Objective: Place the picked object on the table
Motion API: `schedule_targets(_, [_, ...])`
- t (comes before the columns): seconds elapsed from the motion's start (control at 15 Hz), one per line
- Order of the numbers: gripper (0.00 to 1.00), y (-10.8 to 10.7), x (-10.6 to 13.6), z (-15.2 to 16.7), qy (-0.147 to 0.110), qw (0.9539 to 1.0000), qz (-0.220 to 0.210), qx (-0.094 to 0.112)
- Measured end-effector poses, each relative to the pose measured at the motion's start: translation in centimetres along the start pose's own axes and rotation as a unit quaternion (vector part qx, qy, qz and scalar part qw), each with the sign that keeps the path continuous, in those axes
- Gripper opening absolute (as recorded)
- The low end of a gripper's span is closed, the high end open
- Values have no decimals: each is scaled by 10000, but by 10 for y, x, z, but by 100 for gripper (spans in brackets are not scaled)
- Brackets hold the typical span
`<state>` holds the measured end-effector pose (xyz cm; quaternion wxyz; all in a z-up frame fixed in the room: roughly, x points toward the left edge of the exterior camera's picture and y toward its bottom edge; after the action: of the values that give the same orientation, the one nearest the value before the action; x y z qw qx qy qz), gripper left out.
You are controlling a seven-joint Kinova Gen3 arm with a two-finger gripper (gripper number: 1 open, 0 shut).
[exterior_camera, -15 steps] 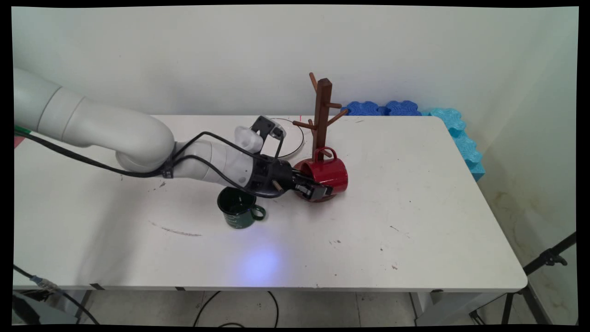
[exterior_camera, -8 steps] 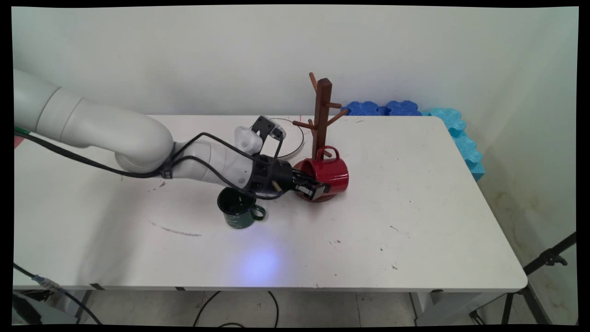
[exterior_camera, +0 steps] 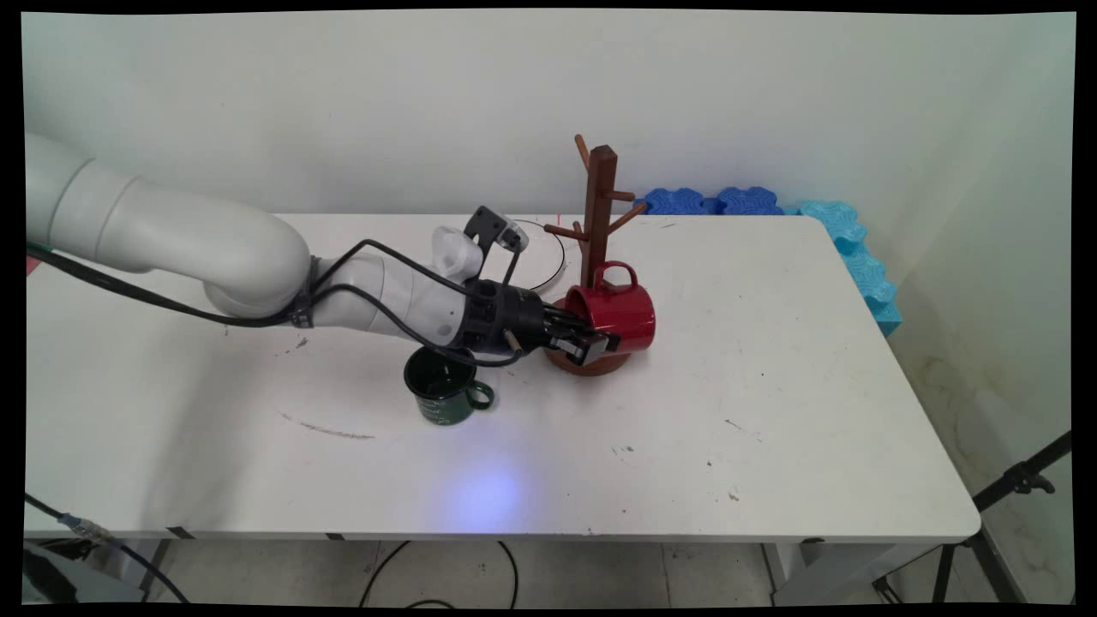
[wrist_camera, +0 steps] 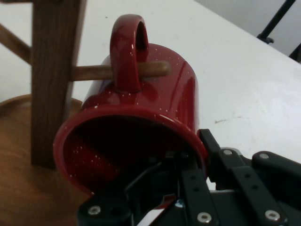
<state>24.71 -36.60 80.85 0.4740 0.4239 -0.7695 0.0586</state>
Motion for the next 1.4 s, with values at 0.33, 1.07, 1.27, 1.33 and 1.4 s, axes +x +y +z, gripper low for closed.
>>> schedule_targets(0.33, [0, 14, 0, -17, 3, 9999, 12, -170])
schedule_targets(1.07, [0, 34, 11, -83, -222, 9975, 364, -565])
schedule_targets(1.27, [0, 26, 19, -109, -489, 9958, 592, -504])
schedule_targets(1.33, [0, 23, 23, -117, -555, 9953, 633, -475])
schedule_targets(1.4, [0, 18, 27, -125, -627, 9948, 674, -438])
